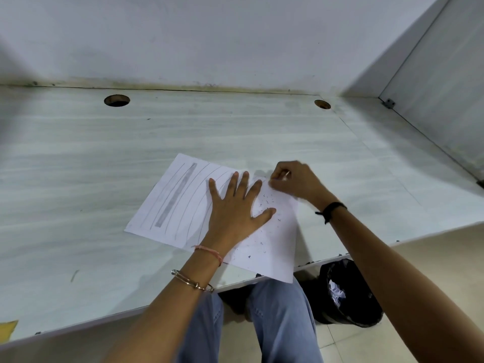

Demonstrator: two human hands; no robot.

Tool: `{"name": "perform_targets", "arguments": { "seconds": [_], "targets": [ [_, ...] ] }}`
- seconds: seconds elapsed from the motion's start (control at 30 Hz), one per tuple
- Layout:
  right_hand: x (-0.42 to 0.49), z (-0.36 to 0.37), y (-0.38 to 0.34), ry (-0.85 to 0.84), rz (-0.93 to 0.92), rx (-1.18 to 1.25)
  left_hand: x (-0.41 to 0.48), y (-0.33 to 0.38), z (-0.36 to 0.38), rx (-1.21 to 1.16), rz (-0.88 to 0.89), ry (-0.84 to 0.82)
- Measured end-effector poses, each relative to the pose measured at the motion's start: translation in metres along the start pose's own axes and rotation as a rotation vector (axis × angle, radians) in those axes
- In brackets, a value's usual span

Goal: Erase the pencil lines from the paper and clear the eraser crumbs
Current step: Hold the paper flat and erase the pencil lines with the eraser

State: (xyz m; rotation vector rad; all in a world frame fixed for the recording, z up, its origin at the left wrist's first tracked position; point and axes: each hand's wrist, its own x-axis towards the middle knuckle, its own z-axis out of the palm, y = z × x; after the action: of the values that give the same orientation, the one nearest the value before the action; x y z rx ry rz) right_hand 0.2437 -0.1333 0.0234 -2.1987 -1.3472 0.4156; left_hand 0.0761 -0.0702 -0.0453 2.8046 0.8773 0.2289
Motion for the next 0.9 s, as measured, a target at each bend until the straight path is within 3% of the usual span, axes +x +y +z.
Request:
{"name": "perform_targets", "arguments": {
  "seconds": [0.17, 0.3, 0.37, 0.47, 0.53, 0.57, 0.77, 0.9],
  "targets": [
    [0.02, -0.018, 0.003, 0.003, 0.094, -0.254, -0.002, 0.001, -0.002, 0.009, -0.004, -0.016],
    [-0.006, -0.01, -0.02, 0.174, -0.044, -0.046, 0.0, 0.001, -0.006, -0.009, -0.006, -0.028],
    [-0.026, 0.005, -0.03, 0.139, -0.07, 0.095, 0.0, 0.0, -0.013, -0.039, -0.023, -0.007],
    [-0.049, 0.031, -0.034, -0.017, -0.03, 0.189, 0.0, -0.002, -0.028, -0.549, -0.119, 0.052],
    [-0.052, 0.038, -0.031, -0.029, -0.017, 0.146, 0.001, -0.009, -0.038, -0.924, -0.182, 0.08],
    [-0.052, 0.038, -0.031, -0.025, -0.005, 0.148, 0.001, -0.013, -0.041, -0.991, -0.181, 0.092],
    [-0.054, 0.037, -0.032, -0.013, 0.016, 0.152, -0.03, -0.042, -0.035, -0.564, -0.024, 0.087],
    [-0.07, 0.039, -0.052, -0.034, -0.035, 0.285, -0.049, -0.051, -0.026, -0.321, 0.053, 0.049]
  ]
}}
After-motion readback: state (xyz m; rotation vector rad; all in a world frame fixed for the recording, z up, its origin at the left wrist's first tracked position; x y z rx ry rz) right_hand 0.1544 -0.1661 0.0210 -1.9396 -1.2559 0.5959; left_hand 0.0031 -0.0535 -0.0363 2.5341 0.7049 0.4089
